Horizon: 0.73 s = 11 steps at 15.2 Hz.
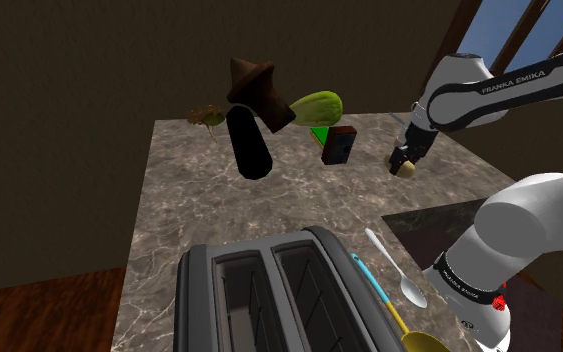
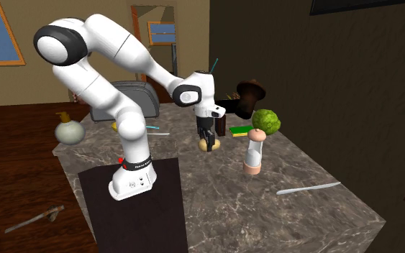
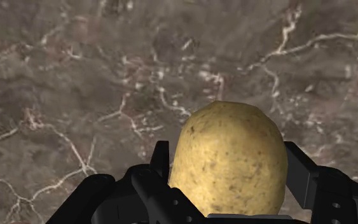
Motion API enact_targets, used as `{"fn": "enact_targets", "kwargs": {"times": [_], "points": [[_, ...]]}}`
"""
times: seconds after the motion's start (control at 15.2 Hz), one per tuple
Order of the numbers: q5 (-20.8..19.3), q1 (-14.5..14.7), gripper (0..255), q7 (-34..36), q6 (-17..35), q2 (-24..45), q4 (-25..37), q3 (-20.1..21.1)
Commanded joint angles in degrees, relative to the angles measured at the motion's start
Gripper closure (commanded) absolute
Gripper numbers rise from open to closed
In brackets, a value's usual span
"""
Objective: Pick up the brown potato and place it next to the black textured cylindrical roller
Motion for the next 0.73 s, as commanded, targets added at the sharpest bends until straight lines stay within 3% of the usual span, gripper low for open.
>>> {"fn": "enact_targets", "kwargs": {"times": [0.0, 0.66], "points": [[0.4, 0.1, 255, 0.0, -2.2, -1.4, 0.8, 0.4], [2.3, 0.6, 255, -0.4, -12.6, -7.0, 5.7, 2.3]]}}
